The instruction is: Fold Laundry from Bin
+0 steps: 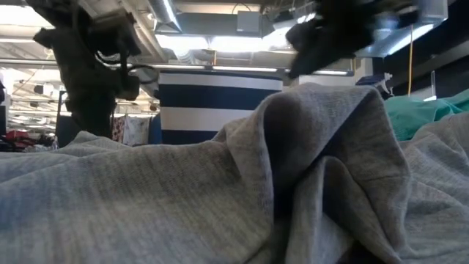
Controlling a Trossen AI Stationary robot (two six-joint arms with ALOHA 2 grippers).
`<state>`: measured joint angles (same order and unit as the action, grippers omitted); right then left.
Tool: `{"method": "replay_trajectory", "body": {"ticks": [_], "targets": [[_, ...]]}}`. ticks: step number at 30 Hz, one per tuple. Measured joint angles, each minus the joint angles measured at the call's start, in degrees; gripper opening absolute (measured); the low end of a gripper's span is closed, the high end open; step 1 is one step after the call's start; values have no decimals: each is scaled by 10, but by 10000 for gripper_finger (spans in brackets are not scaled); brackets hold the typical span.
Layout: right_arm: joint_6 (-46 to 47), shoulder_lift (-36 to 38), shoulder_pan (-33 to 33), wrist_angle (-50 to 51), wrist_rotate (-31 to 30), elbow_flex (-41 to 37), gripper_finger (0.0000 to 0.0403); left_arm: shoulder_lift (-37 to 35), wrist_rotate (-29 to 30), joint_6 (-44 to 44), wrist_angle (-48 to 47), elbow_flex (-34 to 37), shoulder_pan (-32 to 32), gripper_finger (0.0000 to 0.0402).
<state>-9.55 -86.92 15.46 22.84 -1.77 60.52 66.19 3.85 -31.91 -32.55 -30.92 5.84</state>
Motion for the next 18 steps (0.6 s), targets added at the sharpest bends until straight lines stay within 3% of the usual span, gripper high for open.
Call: {"method": "replay_trajectory", "body": {"ticks": [7,18], "targets": [[-47,-22,-110,-104,88,0,140,2,-7,9,9,15,52,94],[-106,-144,-190,-271,104,0,140,17,-32,27,24,16,57,90]]}}
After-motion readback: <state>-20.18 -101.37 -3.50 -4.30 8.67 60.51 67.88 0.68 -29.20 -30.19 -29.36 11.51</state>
